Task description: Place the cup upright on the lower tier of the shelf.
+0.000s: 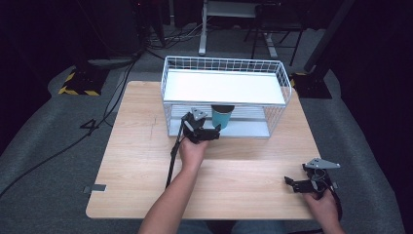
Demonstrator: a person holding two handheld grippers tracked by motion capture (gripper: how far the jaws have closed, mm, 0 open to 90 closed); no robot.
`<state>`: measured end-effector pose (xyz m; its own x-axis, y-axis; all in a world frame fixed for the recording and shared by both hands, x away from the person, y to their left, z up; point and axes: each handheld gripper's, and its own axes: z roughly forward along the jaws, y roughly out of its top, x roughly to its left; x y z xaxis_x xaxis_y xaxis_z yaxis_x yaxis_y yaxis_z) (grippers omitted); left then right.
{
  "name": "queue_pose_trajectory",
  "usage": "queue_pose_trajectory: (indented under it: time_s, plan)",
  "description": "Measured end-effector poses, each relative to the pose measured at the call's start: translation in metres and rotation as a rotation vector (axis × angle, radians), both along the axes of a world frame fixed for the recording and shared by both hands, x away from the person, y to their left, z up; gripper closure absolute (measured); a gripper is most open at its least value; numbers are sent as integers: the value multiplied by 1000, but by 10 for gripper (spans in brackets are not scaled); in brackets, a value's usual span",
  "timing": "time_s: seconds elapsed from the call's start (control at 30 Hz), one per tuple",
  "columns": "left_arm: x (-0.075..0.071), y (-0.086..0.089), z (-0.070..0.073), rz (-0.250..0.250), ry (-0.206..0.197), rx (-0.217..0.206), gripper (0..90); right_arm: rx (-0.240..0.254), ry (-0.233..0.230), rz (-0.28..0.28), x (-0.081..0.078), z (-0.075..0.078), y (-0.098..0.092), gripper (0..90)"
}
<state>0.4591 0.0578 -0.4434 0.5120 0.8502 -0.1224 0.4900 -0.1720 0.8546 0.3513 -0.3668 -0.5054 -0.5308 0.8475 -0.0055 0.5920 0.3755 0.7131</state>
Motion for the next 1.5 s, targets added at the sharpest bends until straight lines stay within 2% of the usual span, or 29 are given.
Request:
queue_pose_trajectory:
  time_s: [0.13, 0.3, 0.33, 0.37, 0.53, 0.83, 1.0, 1.23, 1.27, 1.43, 1.5]
  plan:
    - [-15, 12, 5, -10, -5, -7, 53, 0, 0, 0, 0, 0, 0, 23]
    - [-34, 35, 16, -20, -13, -40, 71, -1, -1, 10, 1, 0, 1, 23]
    - [-42, 42, 20, -28, -22, -36, 75, -1, 1, 10, 1, 0, 1, 23]
    - [-42, 42, 20, -28, -22, -36, 78, -1, 1, 10, 1, 0, 1, 23]
    - [-63, 60, 32, -39, -47, -34, 85, 0, 1, 10, 1, 0, 1, 22]
    - [-92, 85, 41, -36, -54, -35, 92, -1, 1, 10, 1, 0, 1, 22]
    - [-109, 99, 46, -36, -75, -8, 107, -1, 1, 10, 1, 0, 1, 22]
    - [-129, 114, 48, -72, -54, -6, 114, -1, 0, 10, 1, 0, 1, 22]
    - [-133, 117, 47, -83, -53, 7, 115, -1, 1, 10, 1, 0, 1, 22]
    - [-148, 128, 41, -100, -34, 19, 121, -1, 1, 10, 1, 0, 1, 22]
    - [-152, 133, 38, -107, -34, 38, 125, 0, 1, 10, 1, 0, 1, 22]
